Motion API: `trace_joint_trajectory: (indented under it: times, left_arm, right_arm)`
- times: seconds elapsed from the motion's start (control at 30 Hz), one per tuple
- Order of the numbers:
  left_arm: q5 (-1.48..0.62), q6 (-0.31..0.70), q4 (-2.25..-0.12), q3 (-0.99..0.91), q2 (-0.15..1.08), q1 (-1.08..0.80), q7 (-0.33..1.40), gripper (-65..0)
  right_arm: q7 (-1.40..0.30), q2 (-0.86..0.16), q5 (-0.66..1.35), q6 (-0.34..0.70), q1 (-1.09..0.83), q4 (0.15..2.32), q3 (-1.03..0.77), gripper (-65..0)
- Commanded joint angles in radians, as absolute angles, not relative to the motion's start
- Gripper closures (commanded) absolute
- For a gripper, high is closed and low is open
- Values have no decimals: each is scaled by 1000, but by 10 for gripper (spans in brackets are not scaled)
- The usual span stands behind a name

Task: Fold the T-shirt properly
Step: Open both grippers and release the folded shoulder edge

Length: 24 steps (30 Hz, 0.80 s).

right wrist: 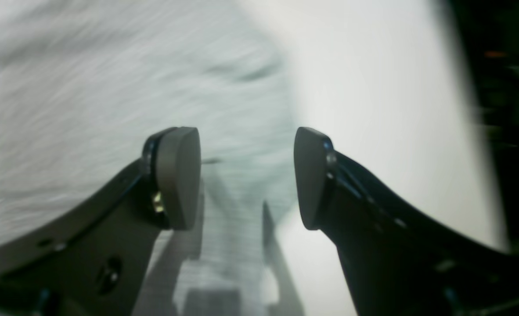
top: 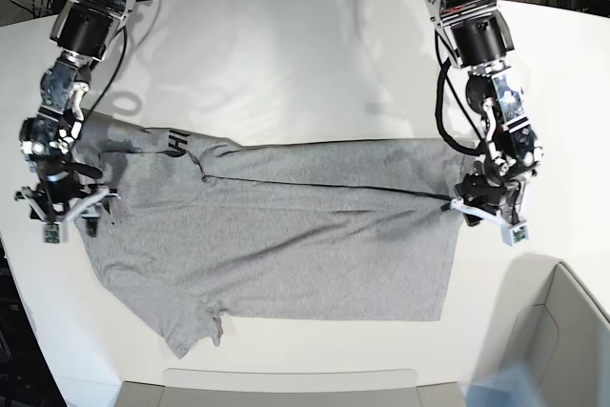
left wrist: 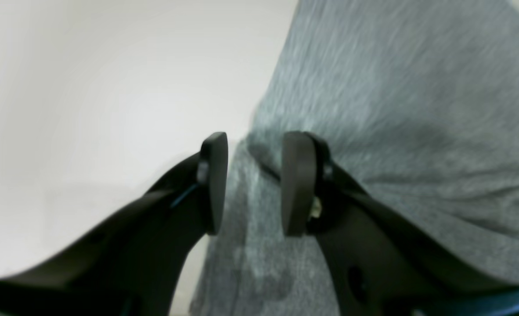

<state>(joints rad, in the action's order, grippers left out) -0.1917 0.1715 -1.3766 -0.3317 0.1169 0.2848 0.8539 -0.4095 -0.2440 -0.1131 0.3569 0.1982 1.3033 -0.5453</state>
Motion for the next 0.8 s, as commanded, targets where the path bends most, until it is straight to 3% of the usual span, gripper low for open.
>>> trace_joint_trajectory:
  times: [0.0,0.23,0.43,0.77]
  left_arm:
    - [-196,173,-1425,-329,124,278,858,-210]
    - [-200,176,-1495,-332,124,163,878,-215]
    - [-200,176,-1489,-332,124,143,872,-214]
    - [-202,177,-1494,-338,125,145,883,-215]
  right_arm:
    - [-443,-252,-110,415,191,1339,-567,-336]
    - [-556,-180,-111,688,70,1431,-843,-336]
    - [-541,-165,-111,698,44,1365,-958,-336]
    - [-472,-162,-117,698,44,1193,-883,-336]
